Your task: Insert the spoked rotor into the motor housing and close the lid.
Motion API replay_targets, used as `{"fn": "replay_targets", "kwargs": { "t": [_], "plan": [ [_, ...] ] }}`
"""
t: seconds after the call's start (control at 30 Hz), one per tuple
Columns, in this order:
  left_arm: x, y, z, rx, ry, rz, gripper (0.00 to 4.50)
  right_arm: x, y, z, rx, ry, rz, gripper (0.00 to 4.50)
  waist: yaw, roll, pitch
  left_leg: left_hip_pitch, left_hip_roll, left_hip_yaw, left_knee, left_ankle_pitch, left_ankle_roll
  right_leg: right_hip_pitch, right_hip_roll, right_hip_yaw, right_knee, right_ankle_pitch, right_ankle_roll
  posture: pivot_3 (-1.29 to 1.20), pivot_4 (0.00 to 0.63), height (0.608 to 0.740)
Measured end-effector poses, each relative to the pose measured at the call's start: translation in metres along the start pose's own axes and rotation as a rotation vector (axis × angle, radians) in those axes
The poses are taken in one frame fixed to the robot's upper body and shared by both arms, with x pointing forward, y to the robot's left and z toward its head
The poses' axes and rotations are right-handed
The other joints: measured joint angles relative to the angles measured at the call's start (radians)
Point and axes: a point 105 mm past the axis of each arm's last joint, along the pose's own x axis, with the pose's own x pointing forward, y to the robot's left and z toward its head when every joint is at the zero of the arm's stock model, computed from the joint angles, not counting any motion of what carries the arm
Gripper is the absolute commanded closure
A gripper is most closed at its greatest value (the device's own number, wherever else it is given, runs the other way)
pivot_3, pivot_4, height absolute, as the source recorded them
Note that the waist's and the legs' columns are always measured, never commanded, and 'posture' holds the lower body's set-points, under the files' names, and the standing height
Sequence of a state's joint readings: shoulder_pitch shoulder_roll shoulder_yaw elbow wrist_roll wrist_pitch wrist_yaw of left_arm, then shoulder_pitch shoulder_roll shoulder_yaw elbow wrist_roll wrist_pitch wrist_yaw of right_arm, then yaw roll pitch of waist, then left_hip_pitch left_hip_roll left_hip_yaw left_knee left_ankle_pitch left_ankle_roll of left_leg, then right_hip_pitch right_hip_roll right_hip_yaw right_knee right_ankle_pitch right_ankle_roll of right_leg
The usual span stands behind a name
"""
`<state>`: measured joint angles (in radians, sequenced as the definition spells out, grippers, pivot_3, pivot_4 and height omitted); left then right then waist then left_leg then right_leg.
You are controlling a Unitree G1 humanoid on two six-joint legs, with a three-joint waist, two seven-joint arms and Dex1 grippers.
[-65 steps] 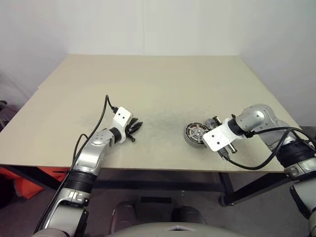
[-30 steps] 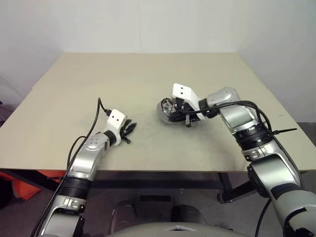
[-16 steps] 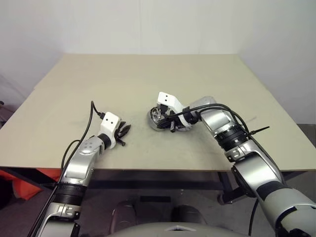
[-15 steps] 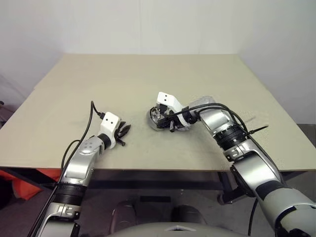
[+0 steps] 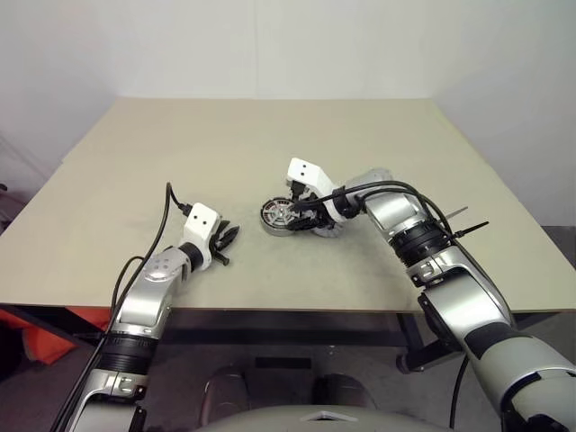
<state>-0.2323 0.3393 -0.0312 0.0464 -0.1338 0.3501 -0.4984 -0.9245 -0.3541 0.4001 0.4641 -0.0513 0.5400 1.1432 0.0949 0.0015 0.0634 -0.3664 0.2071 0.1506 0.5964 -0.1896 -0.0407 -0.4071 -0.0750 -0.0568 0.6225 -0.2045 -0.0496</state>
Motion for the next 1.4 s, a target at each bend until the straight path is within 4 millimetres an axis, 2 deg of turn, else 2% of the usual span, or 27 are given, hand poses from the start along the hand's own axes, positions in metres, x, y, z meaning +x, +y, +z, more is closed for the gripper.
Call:
{"fn": "replay_targets", "kwargs": {
  "t": [0.2, 0.27, 0.33, 0.5, 0.63, 0.73, 0.87, 1.0, 1.4],
  "plan": [
    [0.004, -0.003, 0.001, -0.007, -0.002, -0.018, 3.12, -0.014, -0.007, 0.023, 0.163, -0.168, -0.073, 1.9, 0.0, 0.0, 0.0, 0.001, 0.0, 0.0, 0.0, 0.0, 0.0, 0.0, 0.0, 0.0, 0.0, 0.0, 0.0, 0.0, 0.0, 0.74],
    [0.007, -0.005, 0.006, -0.012, -0.019, -0.038, 3.12, -0.019, -0.011, 0.03, 0.349, -0.286, -0.097, 1.9, 0.0, 0.0, 0.0, 0.001, 0.0, 0.0, 0.0, 0.0, -0.001, 0.001, 0.0, 0.0, 0.0, 0.0, 0.0, 0.0, 0.0, 0.74],
    [0.009, -0.008, 0.012, -0.018, -0.038, -0.056, 3.12, -0.021, -0.011, 0.028, 0.556, -0.359, -0.092, 1.9, 0.001, 0.0, 0.0, 0.001, 0.0, 0.0, 0.0, 0.001, -0.001, 0.001, 0.0, 0.0, 0.0, 0.0, 0.0, 0.0, 0.0, 0.74],
    [0.014, -0.004, 0.016, -0.01, -0.035, -0.075, 3.12, -0.032, 0.0, 0.006, 0.974, -0.457, -0.045, 1.9, 0.004, 0.0, 0.0, 0.001, -0.001, 0.0, -0.002, 0.004, -0.007, 0.001, 0.0, 0.0, 0.0, 0.0, 0.0, 0.0, 0.0, 0.74],
    [0.019, -0.003, 0.02, 0.004, -0.031, -0.101, 3.12, -0.042, 0.007, -0.003, 1.151, -0.5, -0.037, 1.9, 0.003, 0.0, 0.0, 0.005, -0.001, 0.0, -0.007, 0.007, -0.012, 0.001, 0.0, 0.0, 0.0, 0.0, 0.001, 0.0, 0.0, 0.74],
    [0.021, -0.003, 0.022, 0.019, -0.034, -0.116, 3.12, -0.045, 0.012, -0.013, 1.243, -0.522, -0.059, 1.9, 0.005, 0.0, 0.0, 0.01, -0.002, 0.0, -0.015, 0.011, -0.017, 0.002, 0.0, 0.001, -0.001, -0.004, 0.006, 0.0, 0.0, 0.74],
    [0.024, -0.003, 0.022, 0.032, -0.03, -0.124, 3.12, -0.036, 0.024, -0.055, 1.417, -0.465, -0.154, 1.9, 0.008, 0.0, 0.0, 0.013, -0.002, 0.001, -0.021, 0.013, -0.021, 0.003, 0.0, 0.001, -0.003, -0.004, 0.007, 0.0, 0.0, 0.74],
    [0.025, -0.007, 0.021, 0.04, -0.021, -0.141, 3.12, -0.039, 0.026, -0.079, 1.483, -0.421, -0.248, 1.9, 0.007, 0.0, 0.0, 0.013, -0.002, 0.001, -0.022, 0.013, -0.021, 0.003, 0.0, 0.001, -0.003, -0.005, 0.007, 0.0, 0.0, 0.74],
    [0.025, -0.008, 0.02, 0.044, -0.017, -0.148, 3.12, -0.051, 0.028, -0.096, 1.494, -0.389, -0.317, 1.9, 0.008, 0.001, 0.0, 0.015, -0.002, 0.001, -0.024, 0.014, -0.022, 0.004, 0.0, 0.002, -0.004, -0.005, 0.008, 0.0, 0.0, 0.74]
  ]
}}
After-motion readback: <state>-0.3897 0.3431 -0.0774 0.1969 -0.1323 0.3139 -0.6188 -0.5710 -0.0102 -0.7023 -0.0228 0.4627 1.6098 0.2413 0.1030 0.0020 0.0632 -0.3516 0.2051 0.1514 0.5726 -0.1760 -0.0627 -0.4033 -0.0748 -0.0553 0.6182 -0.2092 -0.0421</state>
